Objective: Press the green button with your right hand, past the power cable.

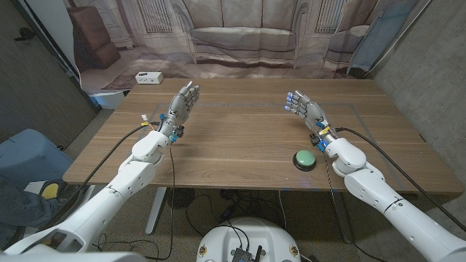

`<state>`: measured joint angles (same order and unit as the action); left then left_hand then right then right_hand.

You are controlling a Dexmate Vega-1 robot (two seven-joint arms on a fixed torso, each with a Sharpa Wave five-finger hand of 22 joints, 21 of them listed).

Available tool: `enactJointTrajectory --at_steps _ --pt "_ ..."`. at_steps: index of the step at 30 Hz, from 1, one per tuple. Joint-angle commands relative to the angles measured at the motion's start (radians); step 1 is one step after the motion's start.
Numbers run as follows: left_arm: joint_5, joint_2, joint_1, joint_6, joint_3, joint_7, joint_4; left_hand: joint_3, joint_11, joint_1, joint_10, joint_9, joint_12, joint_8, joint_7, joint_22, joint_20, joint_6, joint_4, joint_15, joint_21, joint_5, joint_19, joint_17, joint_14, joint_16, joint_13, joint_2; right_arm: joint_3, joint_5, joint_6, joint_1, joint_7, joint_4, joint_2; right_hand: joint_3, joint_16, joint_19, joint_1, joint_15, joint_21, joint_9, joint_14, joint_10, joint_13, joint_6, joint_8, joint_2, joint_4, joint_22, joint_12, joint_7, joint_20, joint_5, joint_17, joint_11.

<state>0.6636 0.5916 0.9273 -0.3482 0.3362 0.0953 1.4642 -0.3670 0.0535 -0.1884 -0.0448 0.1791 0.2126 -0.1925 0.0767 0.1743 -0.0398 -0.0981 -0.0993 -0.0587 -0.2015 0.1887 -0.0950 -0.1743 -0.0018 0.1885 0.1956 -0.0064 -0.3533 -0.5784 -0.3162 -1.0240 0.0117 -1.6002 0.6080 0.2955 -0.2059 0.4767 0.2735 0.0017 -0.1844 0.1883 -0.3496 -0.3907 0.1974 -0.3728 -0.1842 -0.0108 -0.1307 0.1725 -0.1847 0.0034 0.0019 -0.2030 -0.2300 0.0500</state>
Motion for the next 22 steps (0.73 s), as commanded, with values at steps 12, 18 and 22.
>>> enactJointTrajectory --at_steps 12,18,22 --pt "-0.013 -0.009 -0.013 0.016 0.009 -0.020 0.000 0.004 0.000 0.006 -0.003 0.002 0.001 0.003 -0.003 0.005 -0.005 -0.010 0.002 -0.006 0.004 0.000 -0.005 -0.003 0.002 -0.003 0.003 0.007 -0.023 -0.040 -0.002 0.059 0.061 0.072 -0.009 -0.008 -0.002 -0.001 -0.009 0.002 -0.004 0.002 0.001 0.001 0.003 0.004 0.001 0.003 0.003 0.002 -0.002 0.004 0.000 0.002 -0.005 0.000" --pt "-0.020 -0.012 -0.017 0.017 0.013 -0.025 0.001 0.004 -0.001 0.006 -0.003 0.002 0.001 0.003 -0.003 0.005 -0.007 -0.011 0.001 -0.006 0.004 0.000 -0.006 -0.003 0.002 -0.003 0.003 0.007 -0.021 -0.045 -0.001 0.061 0.064 0.078 -0.006 -0.008 -0.003 -0.002 -0.009 0.002 -0.004 0.002 0.001 0.001 0.003 0.003 -0.001 0.004 0.003 0.002 -0.003 0.003 0.001 0.002 -0.004 0.000" --pt "-0.021 -0.016 -0.021 0.017 0.016 -0.026 -0.001 0.005 -0.001 0.006 -0.003 0.002 0.001 0.003 -0.003 0.005 -0.008 -0.011 0.001 -0.007 0.005 0.000 -0.006 -0.003 0.001 -0.003 0.003 0.007 -0.019 -0.047 -0.004 0.061 0.066 0.082 -0.005 -0.009 -0.004 -0.002 -0.009 0.002 -0.004 0.001 0.001 0.002 0.003 0.003 -0.001 0.004 0.003 0.002 -0.004 0.003 0.002 0.001 -0.004 -0.001"
